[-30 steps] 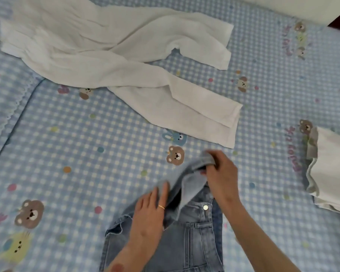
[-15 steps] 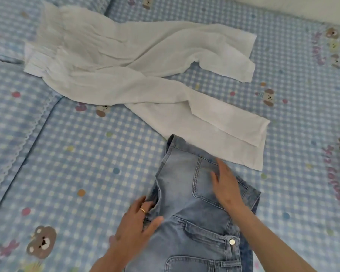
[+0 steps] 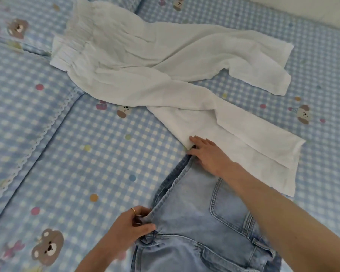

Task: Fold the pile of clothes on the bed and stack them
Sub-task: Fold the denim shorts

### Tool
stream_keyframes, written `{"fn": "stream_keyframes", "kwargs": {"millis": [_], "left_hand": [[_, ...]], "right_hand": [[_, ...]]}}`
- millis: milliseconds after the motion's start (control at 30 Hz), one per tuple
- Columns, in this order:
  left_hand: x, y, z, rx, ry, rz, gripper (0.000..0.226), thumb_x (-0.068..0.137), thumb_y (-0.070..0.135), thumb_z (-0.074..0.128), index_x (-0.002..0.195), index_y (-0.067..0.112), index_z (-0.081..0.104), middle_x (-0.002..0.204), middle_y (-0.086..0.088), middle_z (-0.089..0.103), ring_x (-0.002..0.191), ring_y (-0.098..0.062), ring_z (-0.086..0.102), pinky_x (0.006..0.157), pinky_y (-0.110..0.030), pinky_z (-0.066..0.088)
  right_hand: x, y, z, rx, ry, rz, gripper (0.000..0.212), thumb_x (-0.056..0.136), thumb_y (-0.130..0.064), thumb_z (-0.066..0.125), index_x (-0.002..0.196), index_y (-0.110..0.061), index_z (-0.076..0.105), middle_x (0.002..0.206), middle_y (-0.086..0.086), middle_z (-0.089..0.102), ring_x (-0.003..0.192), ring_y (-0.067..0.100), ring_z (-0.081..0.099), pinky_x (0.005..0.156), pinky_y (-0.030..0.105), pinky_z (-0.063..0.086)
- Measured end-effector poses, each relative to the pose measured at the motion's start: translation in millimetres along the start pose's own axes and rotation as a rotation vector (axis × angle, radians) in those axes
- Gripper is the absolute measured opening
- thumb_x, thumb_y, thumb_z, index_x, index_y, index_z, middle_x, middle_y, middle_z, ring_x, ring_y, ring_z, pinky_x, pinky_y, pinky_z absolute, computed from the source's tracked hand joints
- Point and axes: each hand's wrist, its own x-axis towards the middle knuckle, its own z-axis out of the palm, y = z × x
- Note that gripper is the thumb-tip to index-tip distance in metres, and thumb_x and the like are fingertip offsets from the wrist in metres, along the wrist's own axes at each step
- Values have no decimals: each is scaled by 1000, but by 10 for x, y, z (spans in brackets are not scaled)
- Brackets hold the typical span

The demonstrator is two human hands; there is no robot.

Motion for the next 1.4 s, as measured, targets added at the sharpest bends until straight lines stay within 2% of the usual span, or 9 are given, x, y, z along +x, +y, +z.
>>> {"fn": "stream_keyframes", "kwargs": {"millis": [200,400,533,600,733,900,1033,1233,1400], "left_hand": [[20,-121,-25,158,261,59,24,71,19,80,62,16,58,51,1,51,48,-3,42,52,-18,33],[249,-101,246,329,682,59,42,79,23,71,56,22,35,53,2,39,49,-9,40,48,-27,29],[364,-45,339,443,760,16,18,82,19,67,81,17,49,88,-7,57,78,-29,58,68,-36,46],[343,-145,435,649,898,287,26,81,11,64,106,10,55,111,-17,58,99,-37,56,84,-45,46],[340,-445,679,1184,554,827,43,90,24,42,130,11,45,146,-12,39,139,-29,26,111,-44,22],[459,-463,358,1427,362,581,60,100,43,6,139,18,44,143,-7,47,136,-19,28,111,-42,20],[191,-599,431,1324,559,583,53,100,32,14,142,6,35,151,-11,31,141,-28,26,115,-42,16],[-849,-1930,252,1933,191,1115,49,98,-1,7,147,-3,3,158,-17,-1,145,-35,-2,115,-35,18],[-986,-2066,134,1932,31,1052,51,98,8,7,149,6,6,158,-8,6,144,-24,8,114,-41,8]], "right_hand": [[29,166,-171,26,-68,-100,26,89,-28,59,114,-20,58,132,3,43,109,24,51,89,36,44],[164,392,-178,264,-17,257,11,92,-19,50,102,-14,53,96,4,48,91,32,56,76,36,42],[37,-63,64,321,394,465,39,98,-16,42,137,-9,41,136,15,43,121,32,45,97,43,42],[-307,-393,263,272,520,413,47,101,-25,36,145,-11,29,151,12,31,137,26,32,112,43,30],[-1111,-714,879,84,237,199,55,100,-44,17,150,-20,20,158,3,16,144,22,20,114,49,17],[-1379,76,1016,-4,91,368,61,97,-50,7,149,-21,17,157,-2,12,146,19,14,117,48,13],[-1916,164,937,88,134,605,59,98,-45,2,150,-17,0,159,3,-1,146,17,-6,119,44,5],[-3653,-921,1385,-80,78,-95,57,101,-41,23,151,-16,12,159,1,11,146,21,6,112,38,13],[-3832,-964,1499,-63,-63,-29,49,100,-30,16,145,-13,27,153,1,25,142,20,8,111,34,13]]}}
